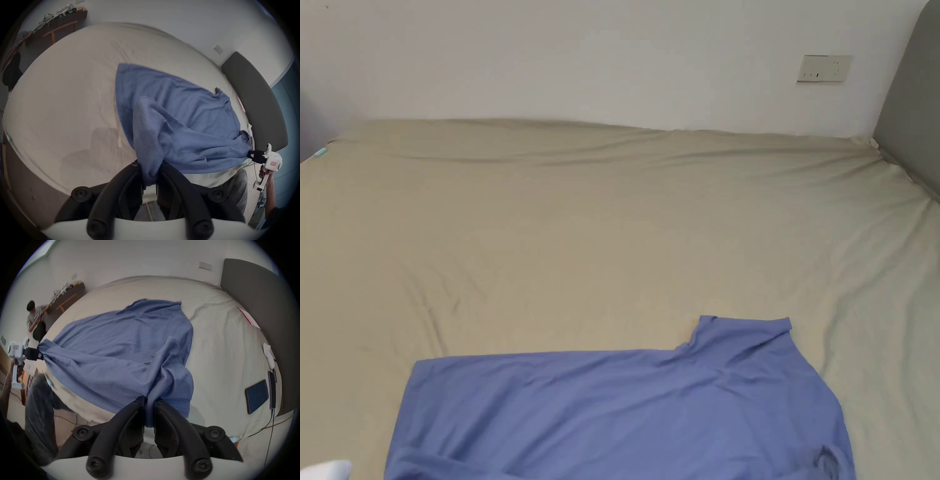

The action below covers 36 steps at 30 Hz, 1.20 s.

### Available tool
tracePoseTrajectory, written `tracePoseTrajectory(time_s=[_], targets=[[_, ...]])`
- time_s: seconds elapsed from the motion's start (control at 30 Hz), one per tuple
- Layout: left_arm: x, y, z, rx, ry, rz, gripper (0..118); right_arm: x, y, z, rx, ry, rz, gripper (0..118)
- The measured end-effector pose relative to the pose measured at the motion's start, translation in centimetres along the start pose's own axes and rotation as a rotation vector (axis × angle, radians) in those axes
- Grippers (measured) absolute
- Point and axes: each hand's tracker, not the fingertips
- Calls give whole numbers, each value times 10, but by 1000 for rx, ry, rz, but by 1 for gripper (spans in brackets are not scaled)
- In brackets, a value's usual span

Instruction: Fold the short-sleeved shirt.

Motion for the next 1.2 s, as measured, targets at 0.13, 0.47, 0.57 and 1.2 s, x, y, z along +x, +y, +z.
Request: tracePoseTrajectory(time_s=[0.13, 0.47, 0.57, 1.2], targets=[[-6, -11, 1, -36, -27, 12, 12, 2, -13, -6, -38, 33, 8, 12], [-2, -13, -16, -101, 33, 0, 12, 3, -19, -29, -101, 43, 4, 12], [-14, -12, 0, -68, -3, -33, 11, 7, -19, -9, -96, 72, 46, 12], [-33, -20, -11, -88, -16, 59, 116, 3, -25, -33, -116, 41, 83, 14]])
